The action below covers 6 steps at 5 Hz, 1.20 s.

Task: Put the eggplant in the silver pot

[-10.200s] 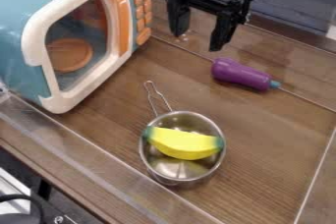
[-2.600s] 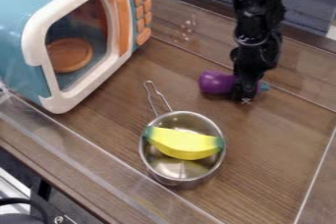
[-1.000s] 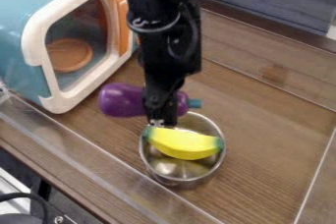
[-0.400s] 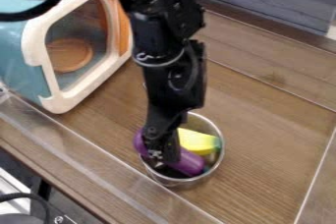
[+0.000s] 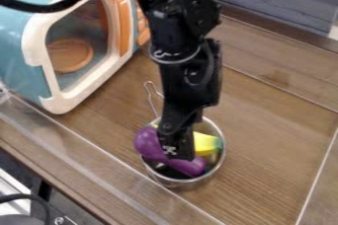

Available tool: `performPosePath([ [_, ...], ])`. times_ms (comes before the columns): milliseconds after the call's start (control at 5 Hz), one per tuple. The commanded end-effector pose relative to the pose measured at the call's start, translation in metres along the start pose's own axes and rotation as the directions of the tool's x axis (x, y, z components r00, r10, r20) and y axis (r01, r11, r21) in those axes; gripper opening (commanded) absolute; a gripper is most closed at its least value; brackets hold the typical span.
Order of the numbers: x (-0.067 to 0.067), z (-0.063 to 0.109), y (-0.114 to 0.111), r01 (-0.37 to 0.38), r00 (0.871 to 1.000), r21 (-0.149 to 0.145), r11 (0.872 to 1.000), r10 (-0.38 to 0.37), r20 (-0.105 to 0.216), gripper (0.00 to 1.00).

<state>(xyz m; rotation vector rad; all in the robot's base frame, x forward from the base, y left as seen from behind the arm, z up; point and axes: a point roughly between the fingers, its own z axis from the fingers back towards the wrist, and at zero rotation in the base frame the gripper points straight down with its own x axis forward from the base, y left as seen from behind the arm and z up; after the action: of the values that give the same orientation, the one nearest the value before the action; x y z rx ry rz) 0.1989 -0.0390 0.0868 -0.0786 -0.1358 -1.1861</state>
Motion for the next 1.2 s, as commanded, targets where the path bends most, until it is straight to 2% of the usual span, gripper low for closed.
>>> performPosePath([
  [0,-0.011,-0.007,0.005,0.014,1.000,-0.010,1.000,-0.014,0.021,1.00],
  [400,0.002,-0.012,-0.004,-0.009,0.999,-0.039,0.999,0.010,0.036,1.00],
  [800,0.009,-0.019,0.002,-0.144,0.988,-0.051,0.988,0.147,0.055,1.00],
  [1000,0.012,-0.021,0.004,-0.186,0.980,-0.064,0.980,0.190,0.062,0.00],
])
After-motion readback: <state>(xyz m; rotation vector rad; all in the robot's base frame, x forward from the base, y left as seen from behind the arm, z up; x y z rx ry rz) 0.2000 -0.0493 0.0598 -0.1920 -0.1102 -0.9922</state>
